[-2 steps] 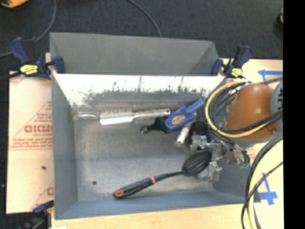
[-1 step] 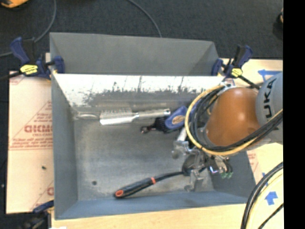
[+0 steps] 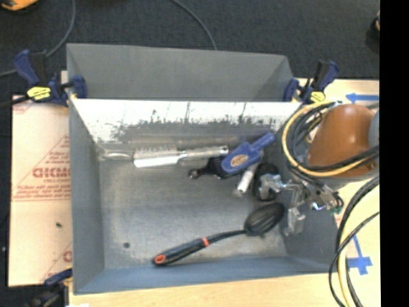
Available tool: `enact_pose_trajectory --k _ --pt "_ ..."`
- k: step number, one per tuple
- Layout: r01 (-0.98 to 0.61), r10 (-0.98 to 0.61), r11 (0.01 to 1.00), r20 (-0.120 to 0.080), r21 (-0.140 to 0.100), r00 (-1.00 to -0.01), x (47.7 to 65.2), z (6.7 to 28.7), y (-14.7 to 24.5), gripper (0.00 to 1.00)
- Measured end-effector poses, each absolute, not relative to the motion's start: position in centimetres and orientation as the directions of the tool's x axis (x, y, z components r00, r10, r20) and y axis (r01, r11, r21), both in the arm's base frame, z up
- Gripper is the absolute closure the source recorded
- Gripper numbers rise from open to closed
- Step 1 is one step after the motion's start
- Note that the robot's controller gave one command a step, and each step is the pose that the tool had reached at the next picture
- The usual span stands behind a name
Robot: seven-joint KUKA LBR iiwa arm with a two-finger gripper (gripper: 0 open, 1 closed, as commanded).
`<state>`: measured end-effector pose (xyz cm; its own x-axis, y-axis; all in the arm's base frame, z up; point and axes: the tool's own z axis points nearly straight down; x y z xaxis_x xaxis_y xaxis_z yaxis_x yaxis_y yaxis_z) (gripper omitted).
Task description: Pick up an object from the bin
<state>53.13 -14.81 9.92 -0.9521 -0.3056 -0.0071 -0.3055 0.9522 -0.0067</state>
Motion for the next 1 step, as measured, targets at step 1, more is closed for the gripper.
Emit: enact_pose_trajectory --k 1 --pt "-0.355 -0.355 0.935 -0.018 0.0 -0.935 48.52 7.1 -2.56 0.0"
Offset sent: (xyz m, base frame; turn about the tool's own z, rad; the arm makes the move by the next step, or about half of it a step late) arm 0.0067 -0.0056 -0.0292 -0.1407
